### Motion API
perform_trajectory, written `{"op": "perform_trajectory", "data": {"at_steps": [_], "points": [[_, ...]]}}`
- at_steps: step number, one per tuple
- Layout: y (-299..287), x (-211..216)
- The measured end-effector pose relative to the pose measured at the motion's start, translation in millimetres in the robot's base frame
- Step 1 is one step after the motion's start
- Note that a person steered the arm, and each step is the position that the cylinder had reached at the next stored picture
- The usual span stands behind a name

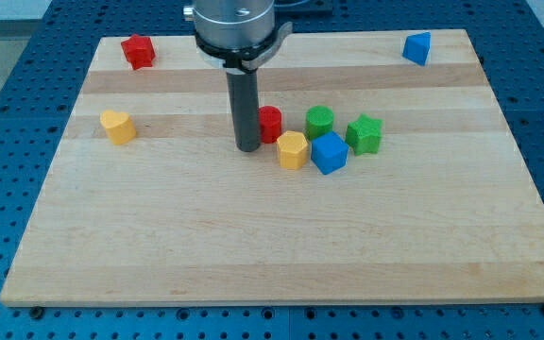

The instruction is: Slide red circle a bit right

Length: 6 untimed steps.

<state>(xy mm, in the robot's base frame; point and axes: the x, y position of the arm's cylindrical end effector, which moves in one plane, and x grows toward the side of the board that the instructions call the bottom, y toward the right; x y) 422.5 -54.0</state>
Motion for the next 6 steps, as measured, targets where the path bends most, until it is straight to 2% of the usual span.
{"op": "perform_trajectory", "data": {"at_steps": [3, 6], "points": [[-17.5, -39.3], [-6.2, -39.4]]}}
